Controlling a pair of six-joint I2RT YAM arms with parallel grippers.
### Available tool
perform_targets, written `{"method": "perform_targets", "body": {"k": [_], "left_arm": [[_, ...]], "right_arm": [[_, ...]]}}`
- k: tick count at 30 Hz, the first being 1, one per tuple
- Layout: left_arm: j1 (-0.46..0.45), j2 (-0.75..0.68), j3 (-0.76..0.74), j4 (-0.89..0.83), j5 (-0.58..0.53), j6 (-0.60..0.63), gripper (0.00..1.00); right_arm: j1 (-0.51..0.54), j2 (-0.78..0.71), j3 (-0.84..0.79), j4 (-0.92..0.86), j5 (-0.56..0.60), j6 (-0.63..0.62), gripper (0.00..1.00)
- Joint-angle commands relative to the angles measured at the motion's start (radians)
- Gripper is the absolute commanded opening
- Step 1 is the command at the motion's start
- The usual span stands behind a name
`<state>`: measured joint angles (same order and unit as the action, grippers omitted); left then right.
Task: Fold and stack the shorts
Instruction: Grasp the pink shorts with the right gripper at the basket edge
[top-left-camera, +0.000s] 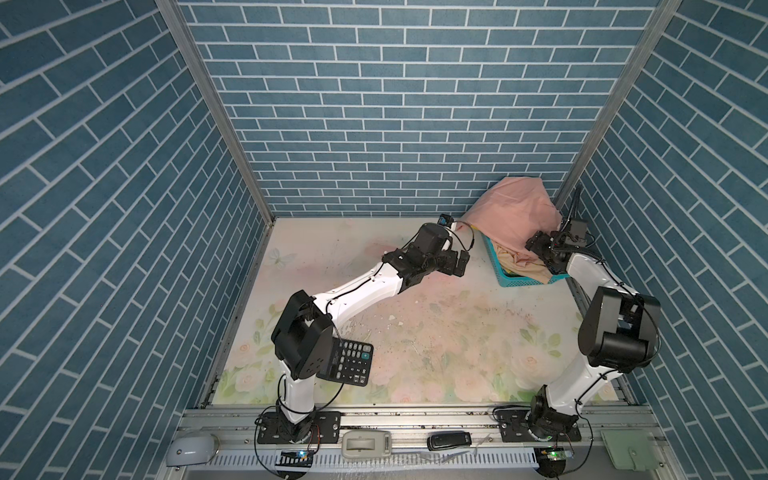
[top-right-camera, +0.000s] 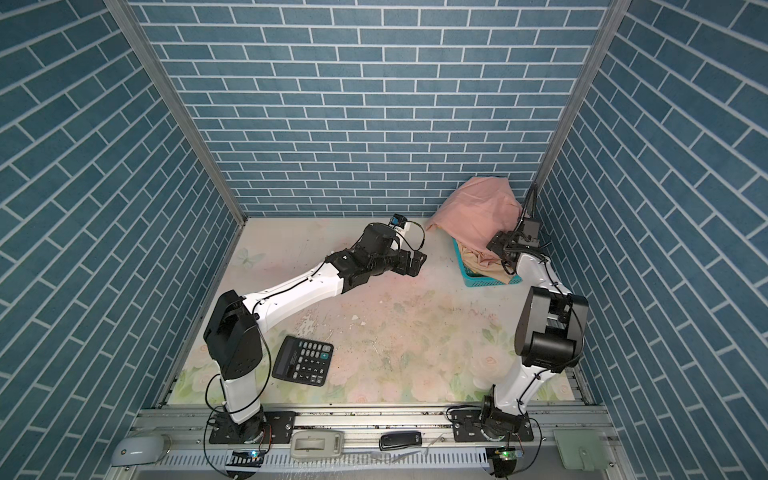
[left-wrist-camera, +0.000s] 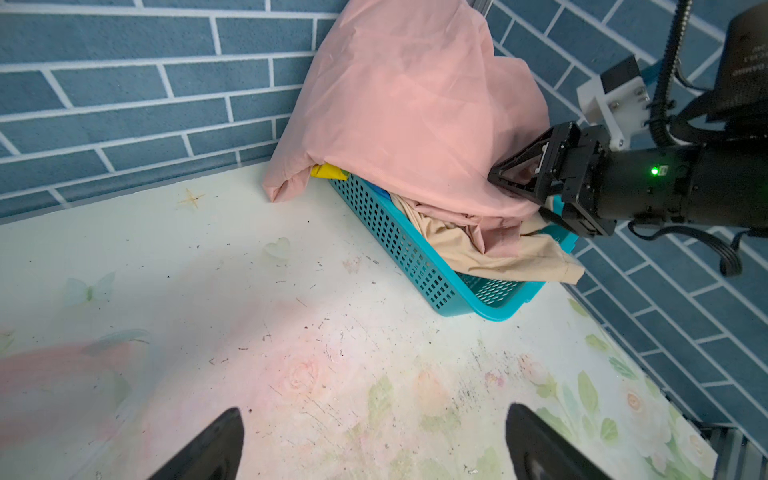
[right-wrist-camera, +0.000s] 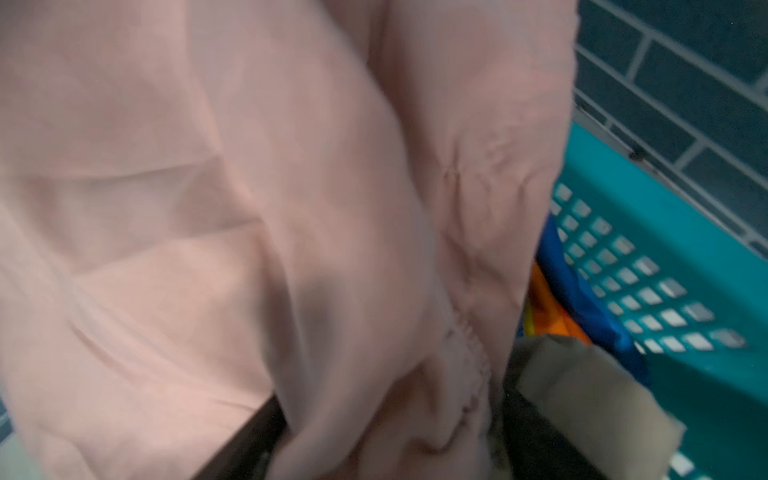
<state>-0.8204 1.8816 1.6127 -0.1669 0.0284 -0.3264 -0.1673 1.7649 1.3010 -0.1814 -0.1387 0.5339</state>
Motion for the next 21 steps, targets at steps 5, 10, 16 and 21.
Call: {"method": "perform_targets", "body": {"k": [5, 10, 16, 21], "left_arm": [[0.008, -0.029, -0.007, -0.004, -0.051, 0.044, 1.00], [0.031, -0.086, -0.070, 0.024, -0.049, -0.018, 1.00], [0.036, -0.138, -0.125, 0.025, -0.024, -0.077, 1.00], [0.037, -0.167, -0.159, 0.019, -0.013, -0.090, 1.00]], "right_arm": [[0.004, -0.107, -0.009, 0.088, -0.030, 0.032, 0.19], [0.005, -0.187, 0.017, 0.027, -0.019, -0.017, 0.24], [0.003, -0.203, 0.010, -0.033, -0.025, -0.037, 0.32], [0.004, -0.168, -0.020, -0.043, -0.017, -0.026, 0.48]]}}
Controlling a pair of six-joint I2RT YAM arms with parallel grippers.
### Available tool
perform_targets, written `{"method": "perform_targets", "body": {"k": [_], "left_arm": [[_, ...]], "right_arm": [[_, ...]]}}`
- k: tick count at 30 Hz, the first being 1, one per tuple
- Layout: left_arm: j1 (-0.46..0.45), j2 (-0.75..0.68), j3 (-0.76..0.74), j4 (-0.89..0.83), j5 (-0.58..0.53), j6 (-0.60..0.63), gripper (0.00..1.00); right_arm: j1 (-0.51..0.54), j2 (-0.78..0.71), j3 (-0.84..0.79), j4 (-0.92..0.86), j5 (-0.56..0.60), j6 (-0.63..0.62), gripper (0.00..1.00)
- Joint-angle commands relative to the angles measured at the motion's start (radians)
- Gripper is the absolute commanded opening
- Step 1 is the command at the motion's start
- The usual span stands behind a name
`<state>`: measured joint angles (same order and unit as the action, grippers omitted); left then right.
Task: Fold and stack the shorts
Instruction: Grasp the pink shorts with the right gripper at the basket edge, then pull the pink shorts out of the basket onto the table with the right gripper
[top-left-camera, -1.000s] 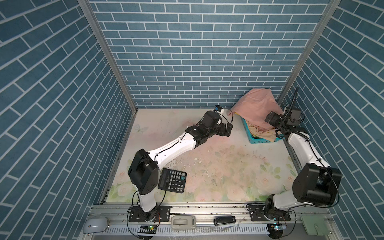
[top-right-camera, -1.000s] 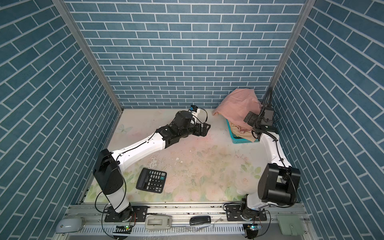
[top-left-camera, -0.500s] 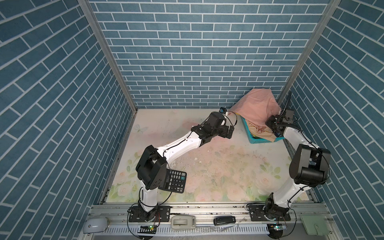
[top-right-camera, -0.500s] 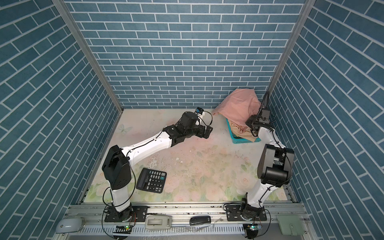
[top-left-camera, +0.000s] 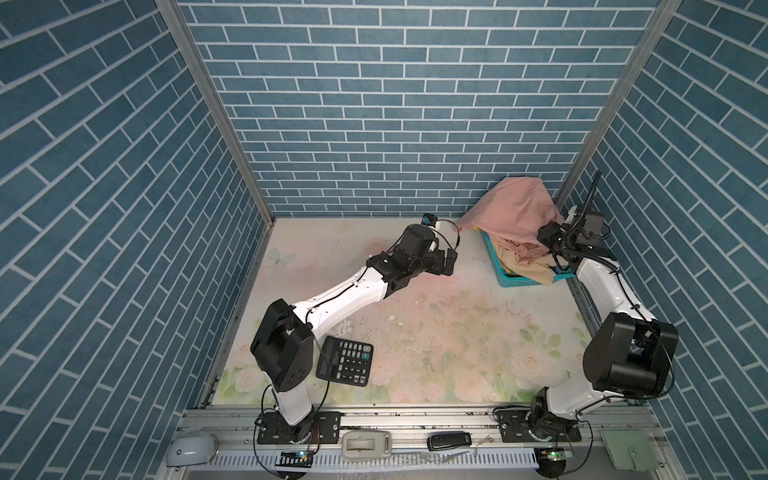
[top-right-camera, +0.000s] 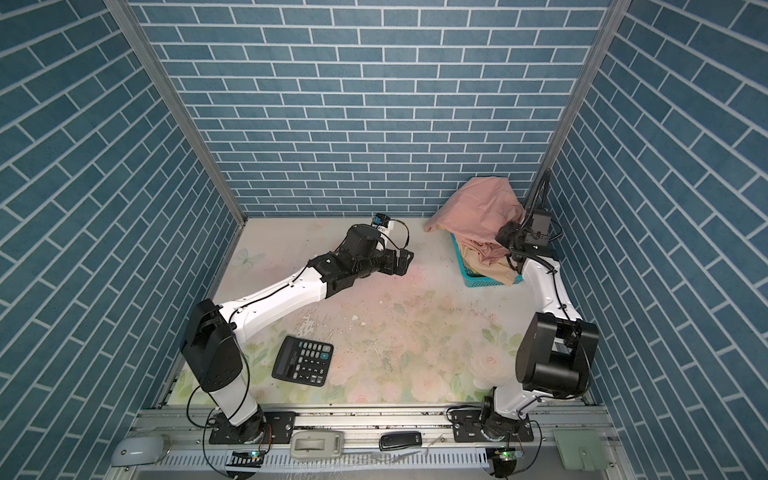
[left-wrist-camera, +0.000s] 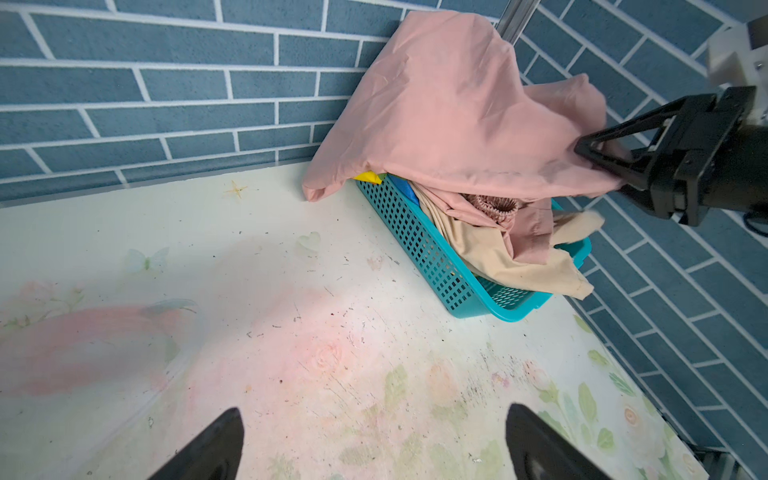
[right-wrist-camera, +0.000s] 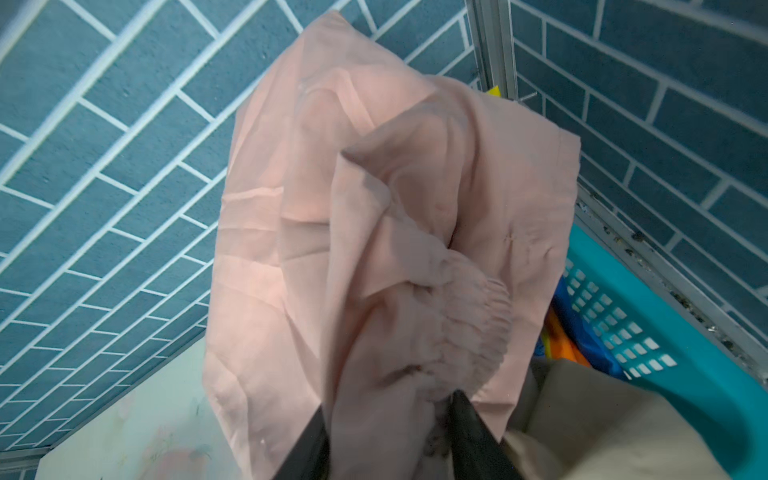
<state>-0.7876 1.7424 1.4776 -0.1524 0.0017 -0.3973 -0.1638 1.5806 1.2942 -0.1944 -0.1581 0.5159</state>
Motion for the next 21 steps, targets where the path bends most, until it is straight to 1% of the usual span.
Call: {"method": "perform_targets", "body": {"k": [1, 3, 8, 9, 10, 12, 14, 15, 17, 19, 21], "left_arm": [[0.004, -0.033, -0.027, 0.000, 0.011, -0.016, 1.00], [0.004, -0.043, -0.038, -0.002, 0.002, -0.007, 1.00], [0.005, -0.056, -0.071, 0.017, -0.012, 0.028, 0.99], [0.005, -0.055, -0.068, 0.013, -0.014, 0.036, 1.00], [0.007, -0.054, -0.067, 0.010, -0.015, 0.042, 1.00], [0.010, -0.050, -0.062, 0.004, -0.016, 0.050, 1.00], [0.020, -0.052, -0.057, -0.007, -0.008, 0.050, 1.00], [0.028, -0.056, -0.056, -0.006, -0.001, 0.046, 1.00], [0.048, -0.067, -0.061, -0.002, 0.010, 0.034, 1.00], [0.075, -0.086, -0.069, 0.002, 0.020, 0.013, 1.00], [0.110, -0.109, -0.073, -0.003, 0.047, 0.001, 1.00]], "right_arm": [[0.001, 0.025, -0.012, -0.034, 0.005, -0.009, 0.50], [0.000, 0.047, -0.010, -0.036, 0.009, -0.011, 0.52], [0.002, 0.102, 0.004, -0.023, 0.008, -0.011, 0.52], [0.001, 0.112, 0.007, -0.023, 0.004, -0.010, 0.45], [0.000, 0.117, 0.012, -0.023, -0.001, -0.007, 0.36], [0.000, 0.115, 0.019, -0.019, -0.020, 0.009, 0.14], [0.007, 0.091, 0.031, -0.013, -0.056, 0.030, 0.02], [0.017, 0.073, 0.048, -0.023, -0.061, 0.036, 0.00], [0.052, 0.034, 0.097, -0.057, -0.050, 0.029, 0.00], [0.113, -0.011, 0.157, -0.094, -0.034, 0.013, 0.00], [0.212, -0.055, 0.220, -0.124, -0.007, 0.002, 0.00]]}}
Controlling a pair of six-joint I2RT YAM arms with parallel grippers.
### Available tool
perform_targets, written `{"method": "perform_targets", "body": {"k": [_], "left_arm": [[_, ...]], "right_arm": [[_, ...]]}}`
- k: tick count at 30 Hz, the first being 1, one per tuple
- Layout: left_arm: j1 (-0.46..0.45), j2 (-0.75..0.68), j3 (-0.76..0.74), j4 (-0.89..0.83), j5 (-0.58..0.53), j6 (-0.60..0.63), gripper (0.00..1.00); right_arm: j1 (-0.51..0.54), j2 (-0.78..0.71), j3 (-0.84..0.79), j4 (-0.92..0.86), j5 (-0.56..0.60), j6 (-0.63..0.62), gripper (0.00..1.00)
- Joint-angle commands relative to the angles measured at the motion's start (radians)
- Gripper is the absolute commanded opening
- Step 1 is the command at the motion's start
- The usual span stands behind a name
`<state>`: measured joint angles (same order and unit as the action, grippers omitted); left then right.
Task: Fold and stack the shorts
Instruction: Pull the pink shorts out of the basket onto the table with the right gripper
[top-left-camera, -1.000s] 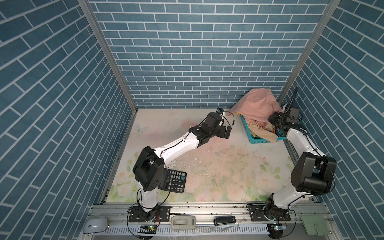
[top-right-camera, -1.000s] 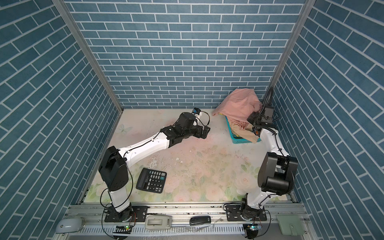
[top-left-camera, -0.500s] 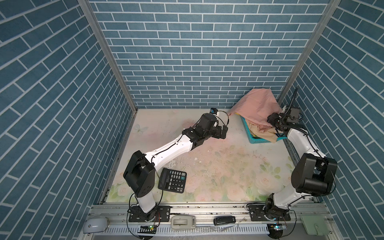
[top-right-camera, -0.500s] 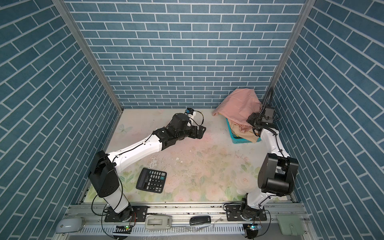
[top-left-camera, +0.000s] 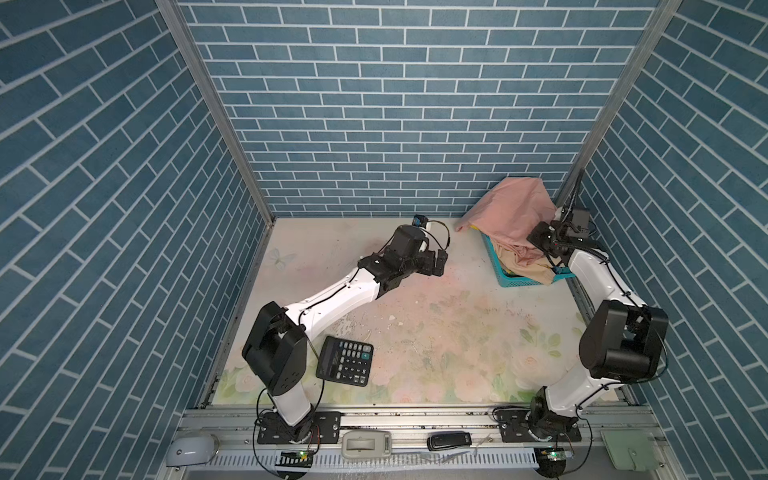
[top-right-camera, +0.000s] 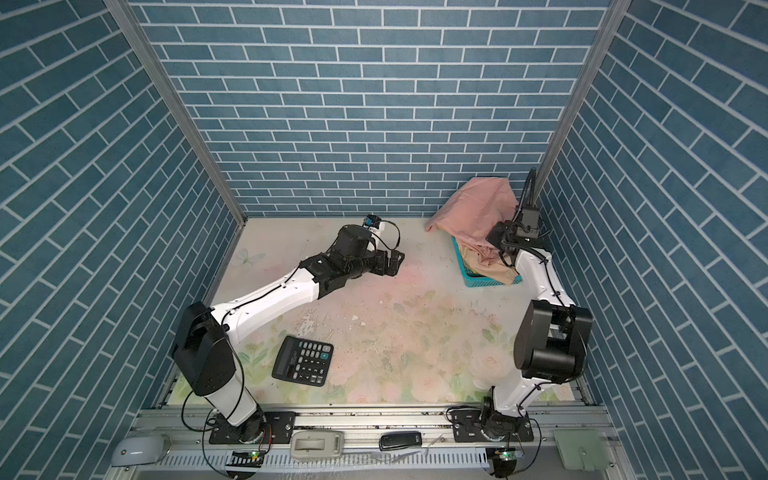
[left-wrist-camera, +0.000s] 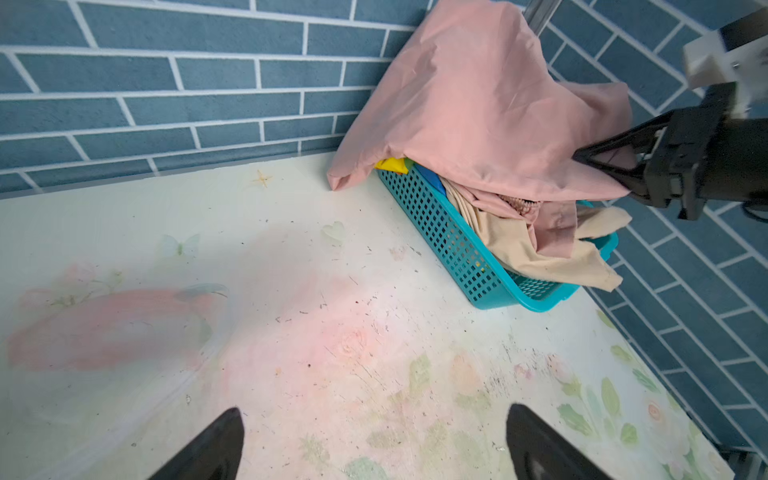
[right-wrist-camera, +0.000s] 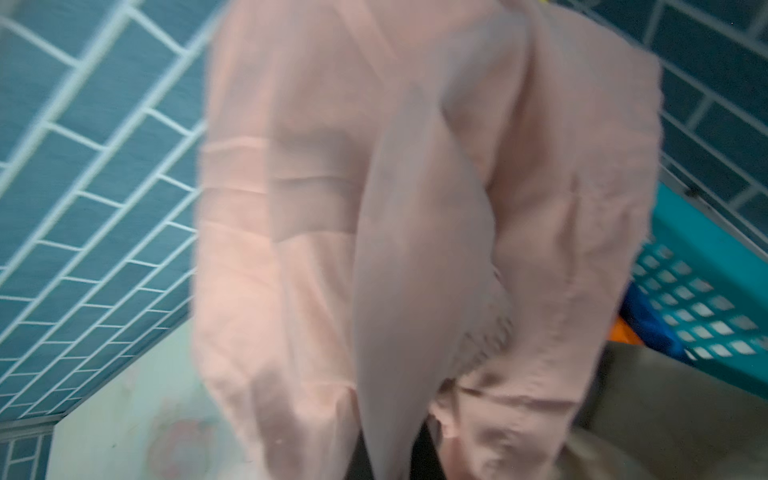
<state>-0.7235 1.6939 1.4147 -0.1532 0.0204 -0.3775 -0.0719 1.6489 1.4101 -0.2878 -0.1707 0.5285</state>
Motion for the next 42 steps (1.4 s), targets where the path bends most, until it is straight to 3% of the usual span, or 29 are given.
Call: {"method": "perform_targets", "body": {"k": [1, 6, 11, 17, 22, 26, 30, 33, 35, 42], "left_arm": [[0.064, -0.072, -0.011, -0.013, 0.033, -0.023, 1.00], [0.228, -0.139, -0.055, -0.070, 0.091, -0.152, 1.00], [0.345, -0.234, -0.193, 0.002, 0.116, -0.273, 0.99], [0.357, -0.283, -0.262, -0.022, 0.142, -0.291, 1.00], [0.374, -0.278, -0.291, -0.068, 0.180, -0.288, 1.00], [0.377, -0.295, -0.299, -0.109, 0.194, -0.291, 1.00], [0.377, -0.329, -0.338, -0.129, 0.197, -0.288, 1.00], [0.378, -0.330, -0.362, -0.153, 0.213, -0.288, 1.00], [0.377, -0.326, -0.369, -0.163, 0.231, -0.295, 1.00], [0.334, -0.303, -0.360, -0.154, 0.245, -0.316, 1.00]], "right_arm": [[0.173, -0.136, 0.132, -0.043, 0.014, -0.018, 0.00], [0.469, -0.121, 0.308, -0.201, 0.009, -0.094, 0.00], [0.613, -0.048, 0.194, -0.162, -0.007, -0.028, 0.00], [0.644, 0.202, 0.097, -0.103, -0.040, 0.057, 0.00], [0.655, 0.336, 0.155, -0.098, -0.100, 0.087, 0.02], [0.658, 0.316, 0.238, -0.172, -0.104, 0.046, 0.26], [0.652, 0.199, 0.252, -0.223, -0.076, -0.044, 0.68], [0.633, 0.124, 0.221, -0.263, -0.066, -0.084, 0.83], [0.616, 0.071, 0.162, -0.263, -0.043, -0.094, 0.90], [0.517, -0.110, -0.147, -0.198, 0.007, -0.097, 0.94]]}}
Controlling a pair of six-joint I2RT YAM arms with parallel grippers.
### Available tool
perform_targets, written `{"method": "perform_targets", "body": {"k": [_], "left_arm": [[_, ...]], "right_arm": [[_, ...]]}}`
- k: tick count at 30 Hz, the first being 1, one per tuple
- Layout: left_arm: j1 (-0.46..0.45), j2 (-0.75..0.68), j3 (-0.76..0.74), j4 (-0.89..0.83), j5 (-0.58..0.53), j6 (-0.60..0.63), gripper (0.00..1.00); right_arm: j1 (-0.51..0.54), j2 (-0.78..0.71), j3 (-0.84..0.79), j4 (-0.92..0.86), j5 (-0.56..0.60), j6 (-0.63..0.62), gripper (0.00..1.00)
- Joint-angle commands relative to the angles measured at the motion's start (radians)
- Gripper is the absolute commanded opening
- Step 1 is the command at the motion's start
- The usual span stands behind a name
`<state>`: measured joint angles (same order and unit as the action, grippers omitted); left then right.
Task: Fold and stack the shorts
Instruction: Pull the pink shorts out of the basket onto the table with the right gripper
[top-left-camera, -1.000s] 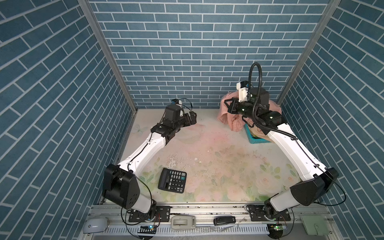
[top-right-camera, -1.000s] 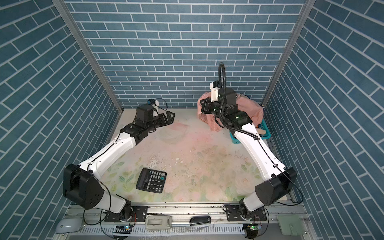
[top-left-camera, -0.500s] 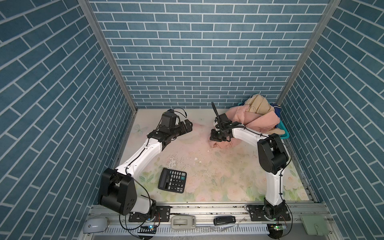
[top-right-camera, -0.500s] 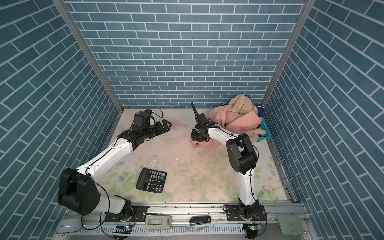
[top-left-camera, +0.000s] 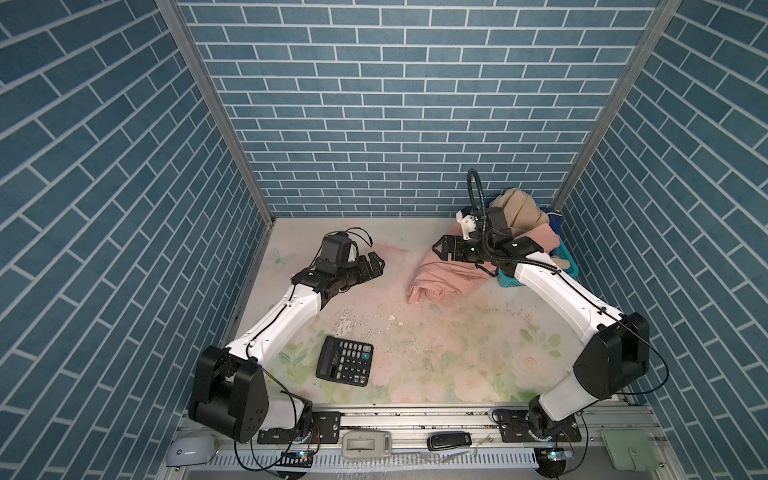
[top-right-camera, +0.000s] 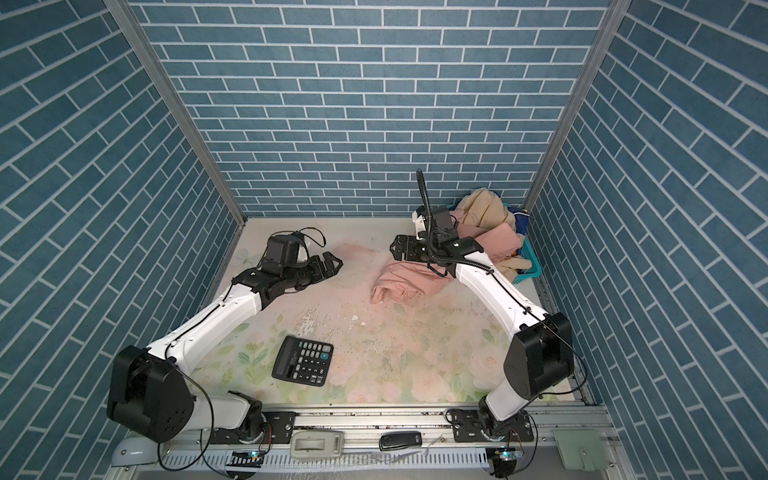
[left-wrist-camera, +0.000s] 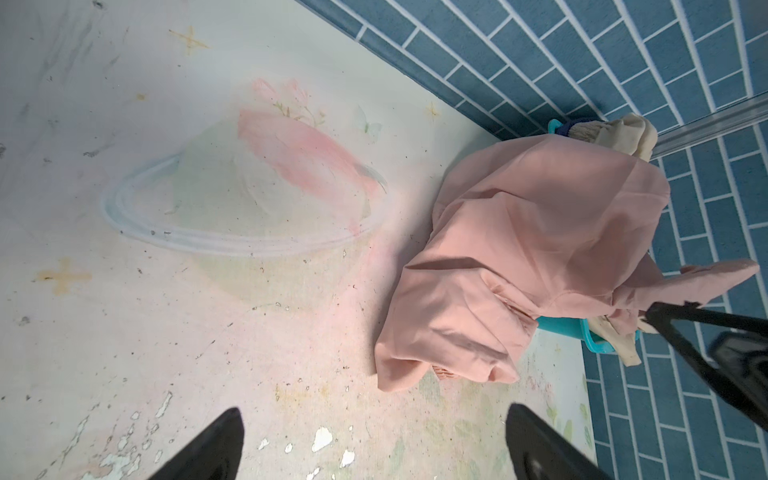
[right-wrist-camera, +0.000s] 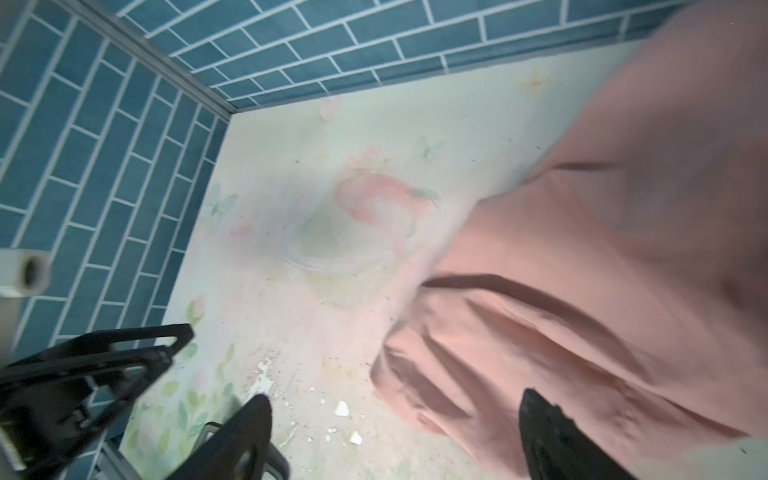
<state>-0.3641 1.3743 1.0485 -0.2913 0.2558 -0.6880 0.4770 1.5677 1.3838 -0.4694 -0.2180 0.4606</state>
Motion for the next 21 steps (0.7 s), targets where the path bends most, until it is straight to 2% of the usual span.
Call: {"method": "perform_targets", "body": {"k": [1, 5, 8, 11, 13, 14, 17, 21], "left_arm": [[-0.039, 0.023, 0.008, -0.015, 0.002, -0.004, 0.99], [-0.086, 0.065, 0.011, 0.004, 0.008, -0.023, 1.00], [-0.125, 0.087, 0.013, 0.015, 0.011, -0.035, 1.00], [-0.161, 0.098, 0.016, 0.014, 0.001, -0.028, 1.00], [-0.172, 0.101, 0.019, 0.006, 0.002, -0.026, 1.00], [-0.173, 0.100, 0.018, 0.002, 0.004, -0.024, 1.00], [-0.173, 0.086, 0.015, -0.018, -0.001, -0.003, 1.00], [-0.160, 0.048, 0.010, -0.054, -0.018, 0.031, 1.00]], "right_arm": [[-0.048, -0.044, -0.164, -0.001, 0.064, -0.027, 0.94], [-0.088, -0.043, -0.282, 0.021, 0.146, -0.047, 0.94], [-0.103, -0.010, -0.339, 0.078, 0.204, -0.051, 0.88], [-0.114, 0.028, -0.383, 0.210, 0.184, -0.055, 0.79], [-0.109, 0.064, -0.386, 0.273, 0.145, -0.048, 0.63], [-0.104, 0.088, -0.368, 0.279, 0.137, -0.036, 0.50], [-0.049, 0.130, -0.297, 0.262, 0.137, -0.019, 0.24], [0.053, 0.144, -0.165, 0.203, 0.138, 0.037, 0.04]]}}
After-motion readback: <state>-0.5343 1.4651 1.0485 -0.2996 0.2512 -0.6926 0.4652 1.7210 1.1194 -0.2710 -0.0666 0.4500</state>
